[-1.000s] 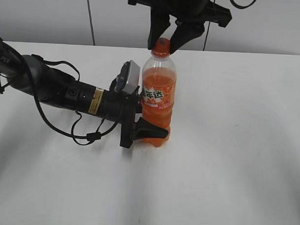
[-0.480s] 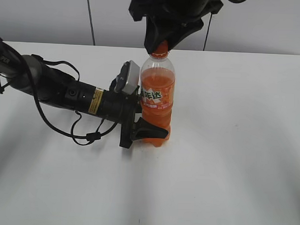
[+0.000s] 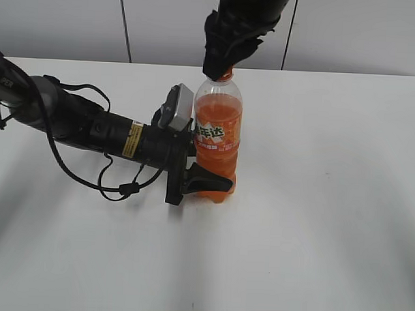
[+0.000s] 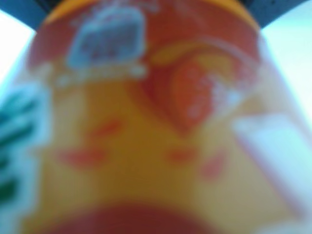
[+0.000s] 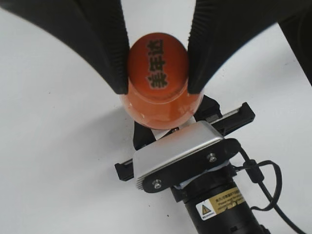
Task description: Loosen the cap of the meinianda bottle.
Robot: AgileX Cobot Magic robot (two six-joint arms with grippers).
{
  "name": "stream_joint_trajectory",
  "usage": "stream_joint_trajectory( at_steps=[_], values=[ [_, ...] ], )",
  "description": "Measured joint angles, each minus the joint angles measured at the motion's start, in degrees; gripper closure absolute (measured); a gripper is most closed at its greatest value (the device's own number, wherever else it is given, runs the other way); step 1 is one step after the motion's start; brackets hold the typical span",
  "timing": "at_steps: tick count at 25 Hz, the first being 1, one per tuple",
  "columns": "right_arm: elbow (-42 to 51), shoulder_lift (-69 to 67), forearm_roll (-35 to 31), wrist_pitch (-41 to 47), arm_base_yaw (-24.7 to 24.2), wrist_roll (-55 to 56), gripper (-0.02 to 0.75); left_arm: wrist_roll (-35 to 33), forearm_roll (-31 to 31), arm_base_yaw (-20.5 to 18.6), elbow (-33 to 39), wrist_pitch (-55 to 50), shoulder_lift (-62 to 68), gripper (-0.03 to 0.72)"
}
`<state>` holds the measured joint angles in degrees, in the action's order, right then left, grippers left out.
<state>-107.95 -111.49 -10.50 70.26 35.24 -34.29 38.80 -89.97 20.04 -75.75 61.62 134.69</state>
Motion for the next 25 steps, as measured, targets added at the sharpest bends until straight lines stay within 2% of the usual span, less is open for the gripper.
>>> stream_joint_trajectory(
  at_steps=[25],
  values=[
    [0.0,0.0,-2.4,0.5,-0.1,-49.1,0.462,-0.7,-0.4,-0.1,0.0,0.3,0.0,0.28]
  ],
)
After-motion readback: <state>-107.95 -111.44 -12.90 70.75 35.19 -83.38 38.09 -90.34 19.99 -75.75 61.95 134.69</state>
